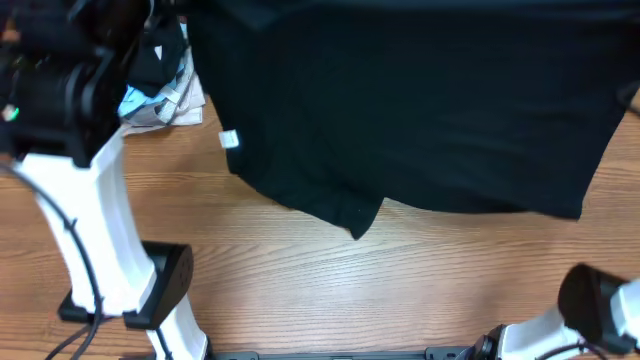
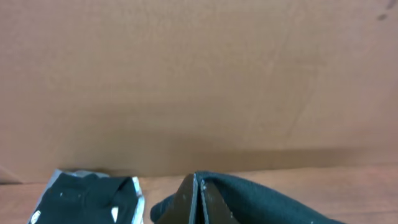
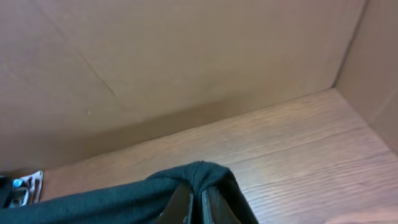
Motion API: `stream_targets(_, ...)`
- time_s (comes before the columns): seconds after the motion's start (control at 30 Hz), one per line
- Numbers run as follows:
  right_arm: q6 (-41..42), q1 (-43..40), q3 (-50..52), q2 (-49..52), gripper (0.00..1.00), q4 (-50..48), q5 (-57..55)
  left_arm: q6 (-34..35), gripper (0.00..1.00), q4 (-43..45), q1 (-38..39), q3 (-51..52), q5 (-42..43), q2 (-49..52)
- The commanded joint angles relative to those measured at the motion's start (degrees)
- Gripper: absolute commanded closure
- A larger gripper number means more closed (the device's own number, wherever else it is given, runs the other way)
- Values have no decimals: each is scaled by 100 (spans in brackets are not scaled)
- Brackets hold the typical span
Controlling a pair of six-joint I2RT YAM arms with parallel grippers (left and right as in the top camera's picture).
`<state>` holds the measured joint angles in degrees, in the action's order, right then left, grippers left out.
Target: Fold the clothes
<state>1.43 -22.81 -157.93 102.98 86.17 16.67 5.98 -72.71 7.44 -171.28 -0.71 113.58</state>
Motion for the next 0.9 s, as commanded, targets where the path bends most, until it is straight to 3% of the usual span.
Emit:
stream_targets(0.0, 4, 35, -28, 531, 96, -435, 146, -61, 96, 555, -101, 31, -125, 452)
stream_targets(0.3, 188, 341, -28, 1530, 96, -2990, 168, -90, 96, 3576, -216, 31, -120, 1340)
stream_targets(0.43, 330, 391, -42, 1510, 96, -3921, 170, -291, 96, 4354, -275, 15, -120, 1311)
stream_targets(0.6, 326, 391, -35, 1515, 96, -4024, 168, -483, 96, 4527, -382, 13, -118, 1268)
stream_targets(0.87, 304, 398, -24, 1790, 96, -3252, 168, -627, 96, 4105, -529, 131, 11, 1270)
